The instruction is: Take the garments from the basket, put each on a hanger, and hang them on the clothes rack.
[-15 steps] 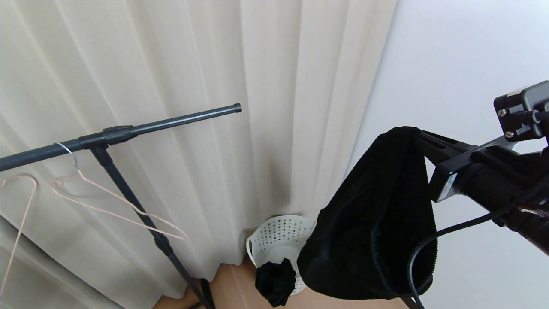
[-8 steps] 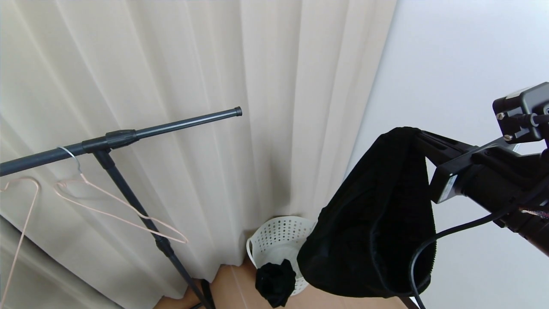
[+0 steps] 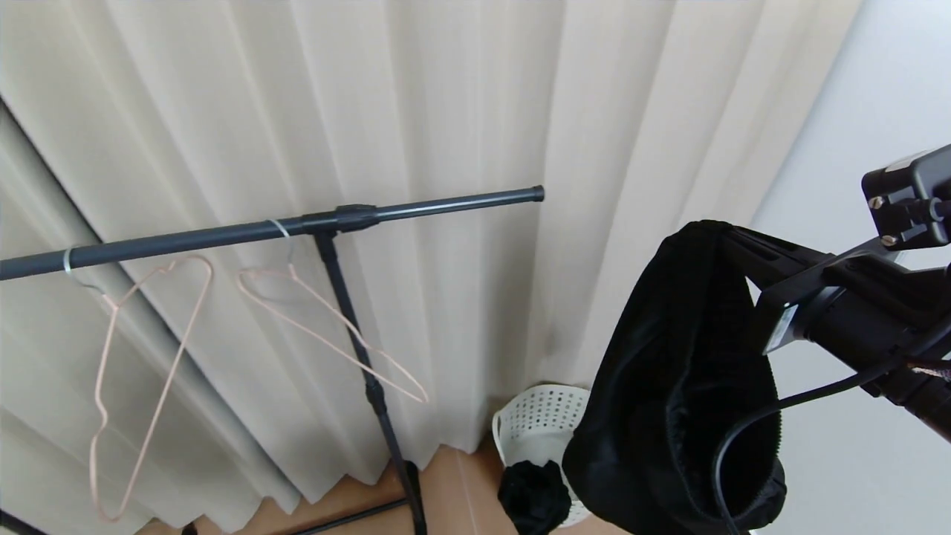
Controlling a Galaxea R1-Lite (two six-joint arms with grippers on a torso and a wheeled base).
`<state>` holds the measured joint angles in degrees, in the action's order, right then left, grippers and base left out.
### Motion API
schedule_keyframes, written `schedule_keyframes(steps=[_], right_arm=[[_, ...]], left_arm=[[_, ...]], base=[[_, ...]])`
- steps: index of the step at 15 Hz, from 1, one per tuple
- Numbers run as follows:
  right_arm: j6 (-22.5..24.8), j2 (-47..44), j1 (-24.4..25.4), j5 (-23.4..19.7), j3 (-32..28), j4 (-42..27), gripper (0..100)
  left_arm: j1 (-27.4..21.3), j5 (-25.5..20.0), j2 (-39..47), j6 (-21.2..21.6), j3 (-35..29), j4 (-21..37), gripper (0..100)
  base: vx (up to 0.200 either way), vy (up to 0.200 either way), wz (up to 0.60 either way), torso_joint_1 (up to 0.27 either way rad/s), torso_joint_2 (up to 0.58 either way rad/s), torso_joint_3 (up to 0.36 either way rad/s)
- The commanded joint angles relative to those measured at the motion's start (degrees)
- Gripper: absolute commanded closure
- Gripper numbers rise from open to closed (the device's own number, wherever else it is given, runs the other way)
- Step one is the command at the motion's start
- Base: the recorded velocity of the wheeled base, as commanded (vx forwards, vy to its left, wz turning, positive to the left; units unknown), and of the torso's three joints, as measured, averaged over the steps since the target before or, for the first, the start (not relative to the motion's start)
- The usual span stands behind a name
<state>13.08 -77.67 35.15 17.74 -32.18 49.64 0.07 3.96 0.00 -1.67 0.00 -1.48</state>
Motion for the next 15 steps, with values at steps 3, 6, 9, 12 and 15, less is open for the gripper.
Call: schedule_keyframes(steps=[3, 6, 9, 12, 15], right_arm=[[0.0, 0.0, 0.0, 0.0, 0.1, -0.1, 100], [0.4, 0.0, 0.0, 0.0, 0.2, -0.1, 100], [0.4, 0.0, 0.0, 0.0, 0.2, -0.1, 100], [0.4, 0.0, 0.0, 0.0, 0.2, -0.1, 100], [0.4, 0.0, -0.1, 0.0, 0.3, -0.1, 100]], left_arm=[[0.0, 0.0, 0.0, 0.0, 0.0, 0.0, 0], [0.0, 0.0, 0.0, 0.0, 0.0, 0.0, 0], [0.0, 0.0, 0.0, 0.0, 0.0, 0.0, 0], [0.0, 0.0, 0.0, 0.0, 0.0, 0.0, 0], [0.0, 0.0, 0.0, 0.0, 0.0, 0.0, 0]], base=[[-0.067, 0.0, 0.0, 0.001, 0.0, 0.002], [-0.2, 0.0, 0.0, 0.009, 0.0, 0.004], [-0.2, 0.067, 0.0, -0.009, 0.0, 0.001], [-0.067, 0.2, 0.0, -0.002, 0.0, 0.001], [0.0, 0.2, 0.0, 0.001, 0.0, 0.007]])
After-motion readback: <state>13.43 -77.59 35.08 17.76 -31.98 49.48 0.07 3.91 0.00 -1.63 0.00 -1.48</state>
